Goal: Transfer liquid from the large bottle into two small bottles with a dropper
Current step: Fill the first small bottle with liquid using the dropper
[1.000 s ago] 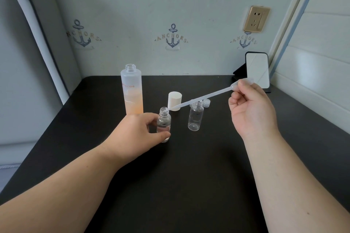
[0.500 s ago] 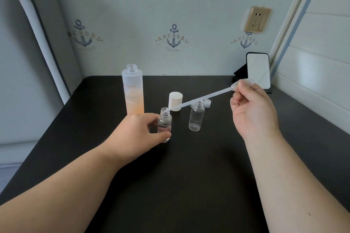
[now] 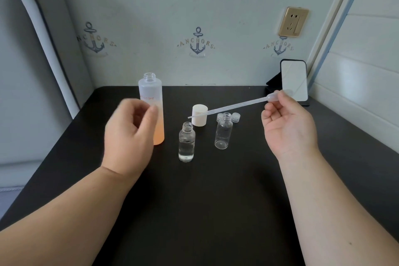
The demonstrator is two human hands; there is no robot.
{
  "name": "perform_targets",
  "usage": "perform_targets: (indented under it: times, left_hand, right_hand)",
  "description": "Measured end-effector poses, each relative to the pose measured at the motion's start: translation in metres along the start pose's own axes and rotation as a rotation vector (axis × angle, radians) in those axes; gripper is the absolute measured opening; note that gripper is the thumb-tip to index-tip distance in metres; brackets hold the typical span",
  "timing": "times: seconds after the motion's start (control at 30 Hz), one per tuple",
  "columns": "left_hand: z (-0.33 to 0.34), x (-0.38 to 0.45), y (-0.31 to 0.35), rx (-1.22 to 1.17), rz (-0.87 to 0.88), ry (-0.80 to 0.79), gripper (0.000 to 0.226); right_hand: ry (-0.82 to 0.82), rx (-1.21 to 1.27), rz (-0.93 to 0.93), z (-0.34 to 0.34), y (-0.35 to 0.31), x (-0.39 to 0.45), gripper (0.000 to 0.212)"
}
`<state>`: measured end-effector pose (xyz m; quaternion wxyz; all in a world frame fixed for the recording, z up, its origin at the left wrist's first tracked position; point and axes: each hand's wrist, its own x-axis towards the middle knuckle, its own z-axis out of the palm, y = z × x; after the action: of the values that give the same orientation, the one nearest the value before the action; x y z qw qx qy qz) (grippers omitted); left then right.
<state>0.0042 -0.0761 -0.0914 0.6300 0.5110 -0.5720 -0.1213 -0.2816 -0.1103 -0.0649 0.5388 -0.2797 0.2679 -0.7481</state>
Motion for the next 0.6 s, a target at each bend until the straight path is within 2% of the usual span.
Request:
perform_targets:
  times: [0.03,0.1,0.17,0.23,0.37,0.43,0.5,0.6]
  left_hand:
    - [0.0,0.003,-0.002,0.006,-0.029,0.055,0.011]
    - [0.0,0.007,-0.01,0.014,-0.11,0.054,0.036]
    - [0.002,0.011,-0.016,0.008,-0.203,-0.057,0.062]
    - [0.006,0.011,-0.019,0.015,-0.249,-0.171,0.07]
    - [0.009,0.013,-0.023,0.169,-0.252,-0.224,0.039]
    - [0.008,0.013,-0.023,0.17,-0.252,-0.223,0.031]
    - [0.007,0.012,-0.021,0.133,-0.238,-0.238,0.025]
    - [0.006,0.01,-0.016,0.102,-0.211,-0.267,0.029]
  right_hand:
    - [0.0,0.002,0.002,0.0,0.0,0.0,0.026]
    - [-0.001,0.01,0.006,0.0,0.001,0.0,0.026]
    - [-0.004,0.02,0.01,0.001,0.001,-0.001,0.027]
    - [-0.005,0.021,0.014,0.002,0.0,-0.001,0.027]
    - [-0.012,0.038,0.016,0.003,0.001,-0.001,0.02]
    - [-0.01,0.04,0.019,0.003,0.001,-0.001,0.02]
    - [-0.015,0.044,0.022,0.003,0.001,-0.001,0.021]
    - [-0.029,0.059,0.01,0.004,0.002,-0.002,0.02]
